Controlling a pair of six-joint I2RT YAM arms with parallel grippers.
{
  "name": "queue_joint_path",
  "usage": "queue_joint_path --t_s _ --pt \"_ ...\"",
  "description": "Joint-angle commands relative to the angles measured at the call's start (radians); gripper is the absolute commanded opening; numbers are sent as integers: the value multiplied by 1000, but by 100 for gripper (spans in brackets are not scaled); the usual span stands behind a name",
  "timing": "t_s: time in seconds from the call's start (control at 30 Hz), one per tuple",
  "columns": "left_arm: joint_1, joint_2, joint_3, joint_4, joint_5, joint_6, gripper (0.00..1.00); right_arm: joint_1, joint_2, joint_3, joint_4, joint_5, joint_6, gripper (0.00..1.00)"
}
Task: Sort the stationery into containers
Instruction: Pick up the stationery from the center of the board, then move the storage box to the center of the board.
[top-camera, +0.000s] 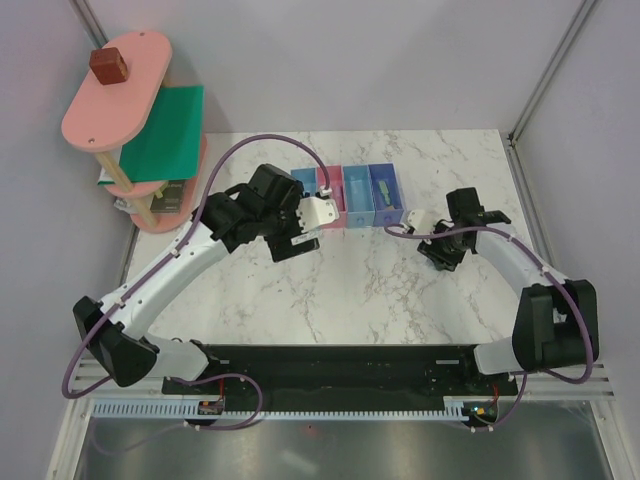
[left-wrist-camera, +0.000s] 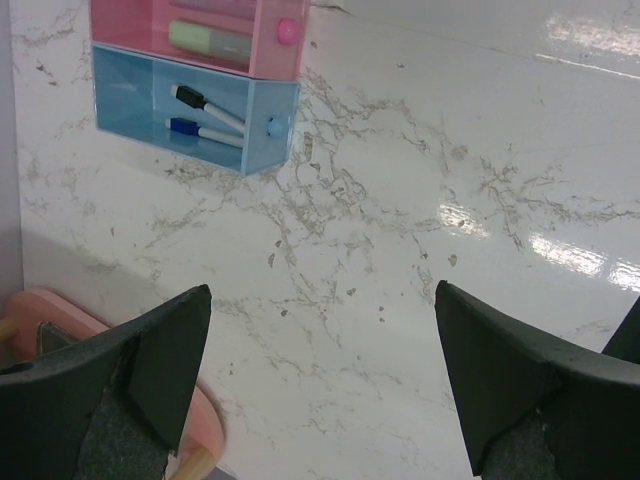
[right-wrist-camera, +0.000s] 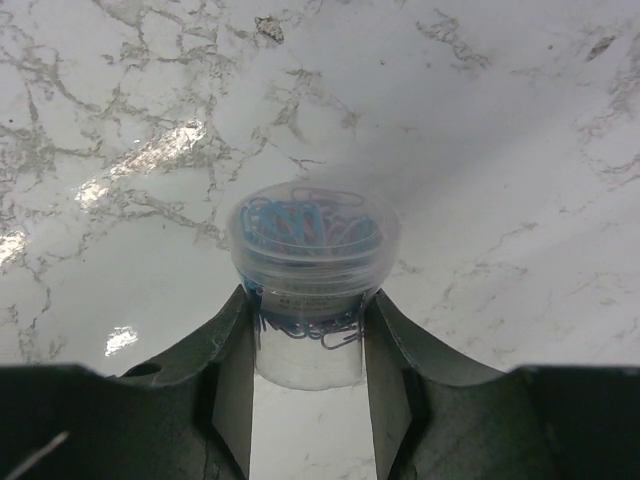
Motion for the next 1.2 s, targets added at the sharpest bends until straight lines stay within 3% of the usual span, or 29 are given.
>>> queue_joint_path --t_s 0.0,0.23,0.47,0.6,0.87,1.17 --pt "2 26 50 35 55 -36 100 -6 -101 91 -80 -19 -28 14" --pt "14 172 189 30 199 -163 100 3 -247 174 -117 -25 -35 13" --pt "73 431 623 -39 492 -396 100 25 -454 147 -65 16 -39 13" --pt "76 558 792 -40 640 -552 100 66 -548 147 -24 94 -63 13" --pt "74 661 805 33 892 -672 100 252 -517 249 49 296 -23 13" --pt "73 721 814 202 894 -738 100 494 -431 329 61 491 38 13"
